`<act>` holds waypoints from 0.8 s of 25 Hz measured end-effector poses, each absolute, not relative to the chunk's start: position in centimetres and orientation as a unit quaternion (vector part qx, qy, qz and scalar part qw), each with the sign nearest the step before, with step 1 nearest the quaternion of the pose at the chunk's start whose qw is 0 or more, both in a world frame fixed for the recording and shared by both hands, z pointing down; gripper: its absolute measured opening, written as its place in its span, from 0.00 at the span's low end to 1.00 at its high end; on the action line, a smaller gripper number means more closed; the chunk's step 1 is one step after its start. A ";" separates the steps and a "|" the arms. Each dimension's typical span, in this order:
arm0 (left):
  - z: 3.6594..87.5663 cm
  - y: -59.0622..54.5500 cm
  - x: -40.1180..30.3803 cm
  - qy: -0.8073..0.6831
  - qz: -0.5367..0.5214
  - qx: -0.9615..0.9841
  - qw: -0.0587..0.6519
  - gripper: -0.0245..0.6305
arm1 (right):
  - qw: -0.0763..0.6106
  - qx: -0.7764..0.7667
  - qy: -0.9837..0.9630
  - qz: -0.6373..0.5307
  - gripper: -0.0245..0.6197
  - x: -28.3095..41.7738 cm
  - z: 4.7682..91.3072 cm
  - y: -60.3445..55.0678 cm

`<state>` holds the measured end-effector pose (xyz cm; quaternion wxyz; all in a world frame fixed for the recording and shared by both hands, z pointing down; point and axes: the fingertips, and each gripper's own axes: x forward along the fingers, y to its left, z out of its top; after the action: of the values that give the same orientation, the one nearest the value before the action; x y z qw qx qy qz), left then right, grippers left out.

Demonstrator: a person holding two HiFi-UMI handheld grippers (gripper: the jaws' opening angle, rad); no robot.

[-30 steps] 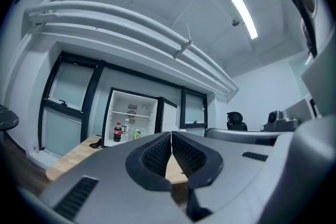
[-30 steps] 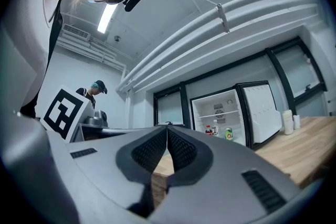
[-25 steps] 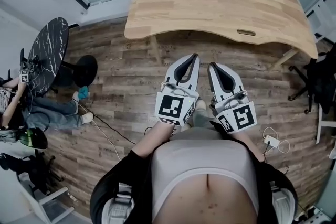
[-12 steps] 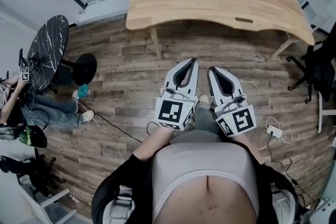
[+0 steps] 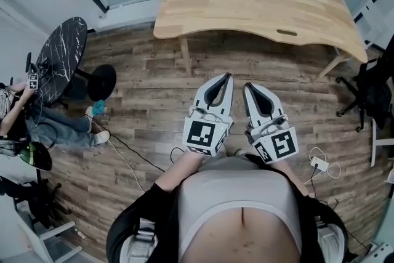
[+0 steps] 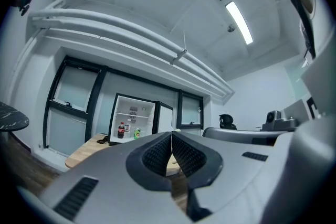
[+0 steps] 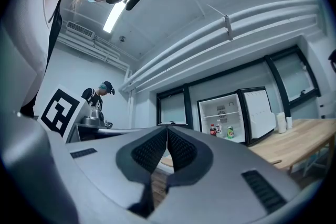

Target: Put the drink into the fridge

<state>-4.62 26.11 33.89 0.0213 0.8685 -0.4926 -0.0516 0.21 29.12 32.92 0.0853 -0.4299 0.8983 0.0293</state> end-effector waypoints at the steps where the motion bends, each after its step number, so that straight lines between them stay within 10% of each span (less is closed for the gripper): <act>1: 33.9 26.2 -4.4 -0.491 -0.051 0.869 0.023 0.05 | 0.084 -0.431 0.898 0.030 0.08 0.4 32.9 29.2; 20: 34.0 27.2 -3.5 -0.487 -0.053 0.871 0.026 0.05 | 0.082 -0.434 0.897 0.036 0.08 1.4 33.0 30.4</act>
<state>-3.46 27.19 34.00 0.0263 0.8713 -0.4871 -0.0532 1.38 30.37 33.03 0.0823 -0.4338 0.8965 0.0355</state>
